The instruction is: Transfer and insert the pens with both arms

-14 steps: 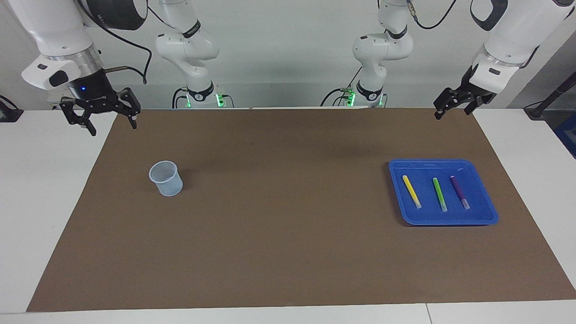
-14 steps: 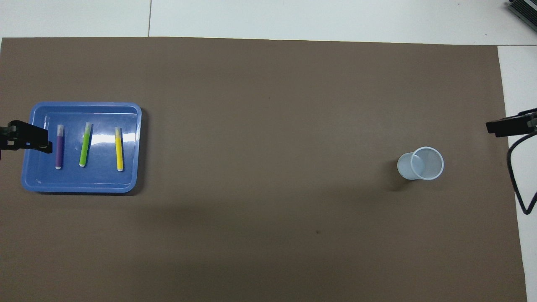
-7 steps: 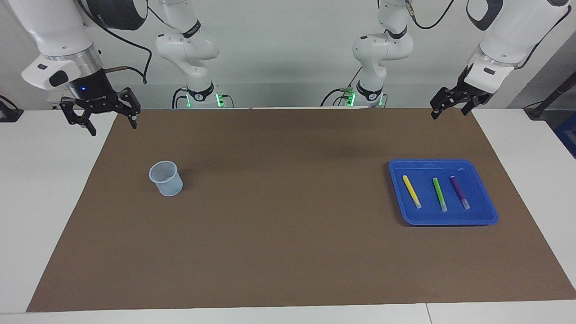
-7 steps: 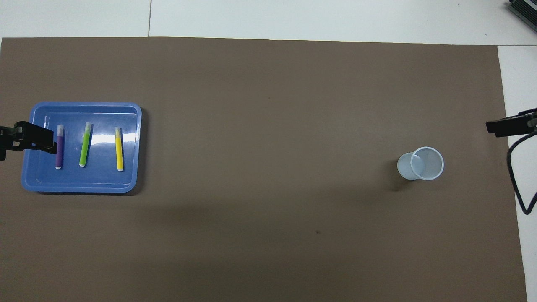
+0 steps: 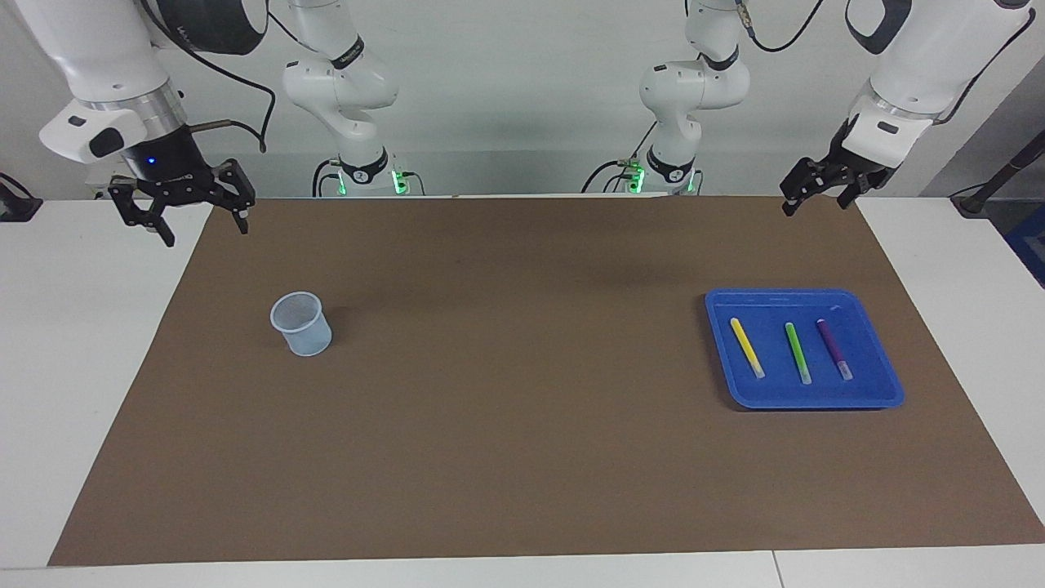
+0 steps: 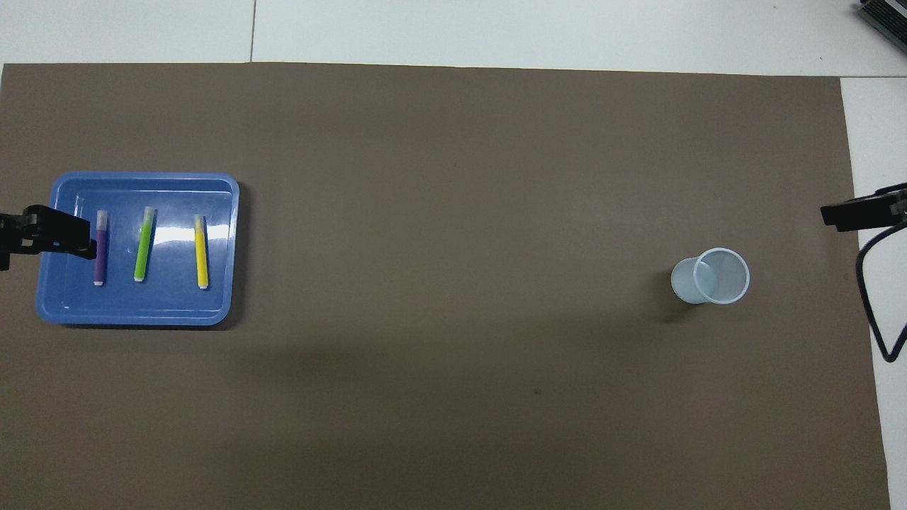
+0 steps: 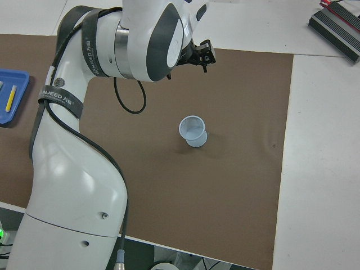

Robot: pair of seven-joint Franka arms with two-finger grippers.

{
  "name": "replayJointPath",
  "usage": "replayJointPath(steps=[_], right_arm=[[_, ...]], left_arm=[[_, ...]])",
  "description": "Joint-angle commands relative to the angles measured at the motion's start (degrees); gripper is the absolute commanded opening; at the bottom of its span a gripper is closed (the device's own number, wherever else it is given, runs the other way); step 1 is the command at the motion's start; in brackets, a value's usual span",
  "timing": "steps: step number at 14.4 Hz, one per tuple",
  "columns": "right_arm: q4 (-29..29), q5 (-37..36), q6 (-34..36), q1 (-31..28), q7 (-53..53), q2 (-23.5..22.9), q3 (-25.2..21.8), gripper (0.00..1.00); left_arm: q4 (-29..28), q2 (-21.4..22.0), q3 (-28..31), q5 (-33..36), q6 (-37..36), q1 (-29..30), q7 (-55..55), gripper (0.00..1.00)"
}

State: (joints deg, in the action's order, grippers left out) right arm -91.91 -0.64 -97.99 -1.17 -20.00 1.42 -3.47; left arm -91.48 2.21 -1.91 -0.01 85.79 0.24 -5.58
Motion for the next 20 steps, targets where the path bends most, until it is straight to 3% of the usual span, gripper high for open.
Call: replayJointPath(steps=[1, 5, 10, 14, 20], right_arm=[[0.2, 0.9, 0.3, -0.5, 0.9, 0.2, 0.3, 1.0], [0.2, 0.9, 0.3, -0.5, 0.9, 0.2, 0.3, 1.0], [0.2, 0.9, 0.2, -0.5, 0.9, 0.2, 0.3, 1.0], [0.2, 0.9, 0.3, -0.4, 0.9, 0.2, 0.3, 1.0], [-0.1, 1.0, 0.4, 0.5, 0.0, 0.2, 0.8, 1.0]], left_arm=[[-2.7, 1.4, 0.4, 0.0, 3.8, -0.5, 0.1, 1.0], [-6.9, 0.4, 0.6, 0.6, 12.5, 0.5, 0.4, 1.0], [-9.0, -8.8, 0.6, 3.0, 24.8, 1.7, 2.1, 1.0], [-19.2, -12.2, 0.5, 2.9, 40.7, 2.6, 2.5, 1.0], [-20.1, -17.2, 0.5, 2.9, 42.8, 2.1, 1.4, 1.0]])
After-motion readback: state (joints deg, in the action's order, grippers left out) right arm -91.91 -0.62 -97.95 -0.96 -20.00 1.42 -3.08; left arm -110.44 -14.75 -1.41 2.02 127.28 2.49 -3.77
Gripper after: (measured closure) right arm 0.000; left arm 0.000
